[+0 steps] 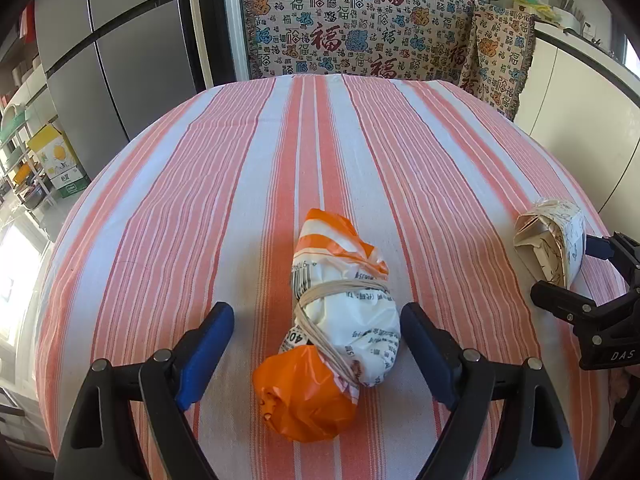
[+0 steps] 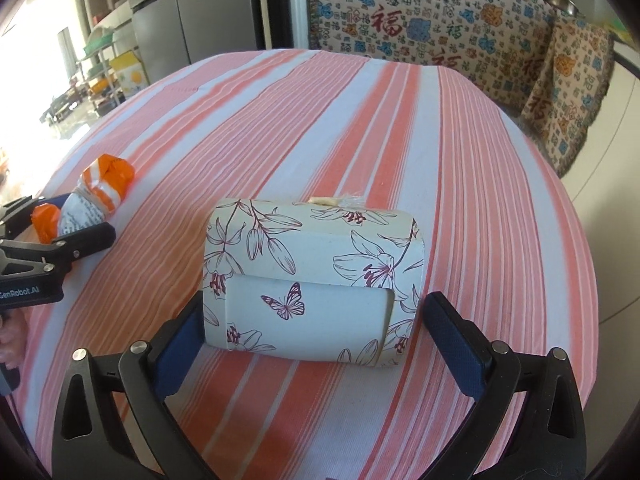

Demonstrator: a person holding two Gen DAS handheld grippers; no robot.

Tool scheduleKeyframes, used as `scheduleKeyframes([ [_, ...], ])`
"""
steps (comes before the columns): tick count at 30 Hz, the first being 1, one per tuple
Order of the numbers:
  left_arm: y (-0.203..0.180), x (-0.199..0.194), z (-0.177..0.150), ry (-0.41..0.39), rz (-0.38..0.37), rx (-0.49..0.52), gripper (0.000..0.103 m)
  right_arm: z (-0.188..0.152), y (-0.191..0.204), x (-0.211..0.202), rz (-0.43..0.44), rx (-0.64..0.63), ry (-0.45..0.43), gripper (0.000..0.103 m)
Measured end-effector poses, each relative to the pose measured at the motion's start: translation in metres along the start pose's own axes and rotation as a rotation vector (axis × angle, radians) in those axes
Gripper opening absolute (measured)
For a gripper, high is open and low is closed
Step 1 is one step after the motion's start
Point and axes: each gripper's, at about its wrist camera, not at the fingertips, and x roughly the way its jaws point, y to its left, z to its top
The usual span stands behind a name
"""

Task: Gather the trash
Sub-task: 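Lift the wrapped candy with the left tool while the right tool lifts the tissue box, then carry both items over the blue wastebasket and open both tools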

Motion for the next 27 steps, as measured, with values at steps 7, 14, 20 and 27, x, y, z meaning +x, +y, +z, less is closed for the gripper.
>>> scheduleKeyframes([
  [7, 0.003, 0.000, 0.001, 0.002, -0.013, 0.011, 0.087, 0.004, -0.004, -0.003, 0.009, 0.041, 0.038, 0.102],
  [14, 0.012, -0.009, 0.004, -0.016, -0.077, 0.022, 0.065, 0.022, -0.001, -0.010, 0.070, 0.092, 0.055, 0.088],
  [20, 0.006, -0.020, 0.004, -0.032, -0.125, 0.033, 0.045, 0.021, -0.011, -0.033, 0.090, 0.120, 0.022, 0.082],
  [27, -0.053, -0.048, 0.018, -0.074, -0.245, 0.092, 0.045, 0.006, -0.064, -0.093, 0.087, 0.214, -0.082, 0.082],
])
